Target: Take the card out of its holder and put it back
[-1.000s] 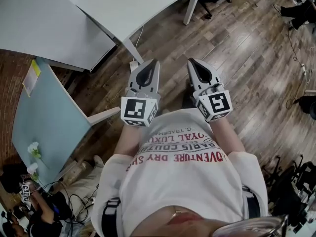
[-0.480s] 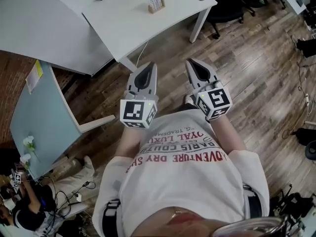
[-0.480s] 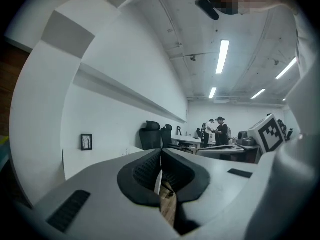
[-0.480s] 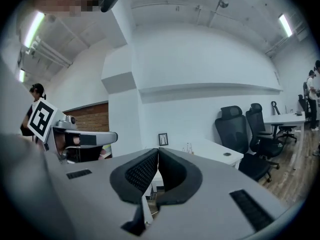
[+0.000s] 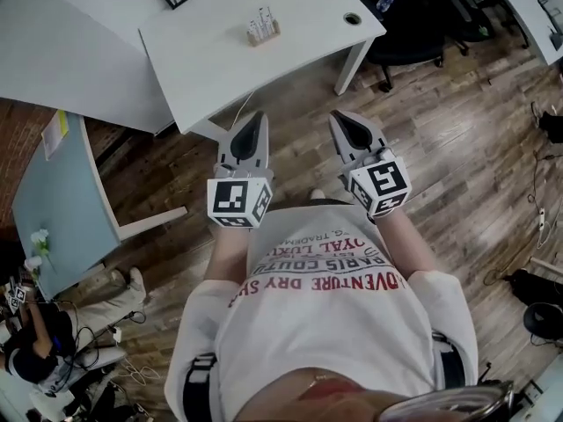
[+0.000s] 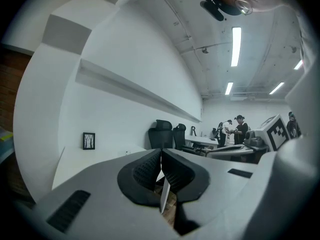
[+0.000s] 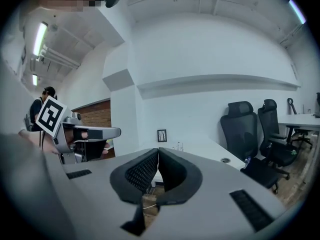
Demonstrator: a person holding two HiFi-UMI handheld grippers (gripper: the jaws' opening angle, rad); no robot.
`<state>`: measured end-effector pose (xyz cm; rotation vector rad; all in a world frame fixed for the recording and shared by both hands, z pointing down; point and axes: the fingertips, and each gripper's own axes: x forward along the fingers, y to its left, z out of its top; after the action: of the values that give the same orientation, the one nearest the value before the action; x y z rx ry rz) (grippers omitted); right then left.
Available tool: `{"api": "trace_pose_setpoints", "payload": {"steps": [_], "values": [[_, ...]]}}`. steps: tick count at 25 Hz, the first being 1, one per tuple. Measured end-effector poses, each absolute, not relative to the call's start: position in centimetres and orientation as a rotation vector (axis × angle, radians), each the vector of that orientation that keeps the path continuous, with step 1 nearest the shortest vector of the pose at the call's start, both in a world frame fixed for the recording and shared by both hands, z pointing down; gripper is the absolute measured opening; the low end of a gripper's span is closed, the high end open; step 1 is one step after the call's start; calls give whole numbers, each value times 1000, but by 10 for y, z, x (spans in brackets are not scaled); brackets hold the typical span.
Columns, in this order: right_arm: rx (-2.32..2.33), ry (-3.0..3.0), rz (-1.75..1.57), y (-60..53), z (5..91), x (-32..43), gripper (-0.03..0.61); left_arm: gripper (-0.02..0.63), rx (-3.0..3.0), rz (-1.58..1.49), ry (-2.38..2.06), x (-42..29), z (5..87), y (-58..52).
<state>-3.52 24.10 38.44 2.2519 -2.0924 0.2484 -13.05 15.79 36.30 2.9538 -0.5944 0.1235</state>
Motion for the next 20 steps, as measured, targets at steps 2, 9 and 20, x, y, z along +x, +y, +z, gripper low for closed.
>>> {"api": "trace_pose_setpoints", "payload": {"steps": [2,9,20], "values": [[2223,-2107,265,241,388,-18,25,25,2943,137,-618,-113,363,159],[2210,-2181,423,219,405,26,25,25,2895,224,-643,-74,378,147],[2157,-2208,418,135,402,83,26,25,2879,209,-681,-11,377,60]]}}
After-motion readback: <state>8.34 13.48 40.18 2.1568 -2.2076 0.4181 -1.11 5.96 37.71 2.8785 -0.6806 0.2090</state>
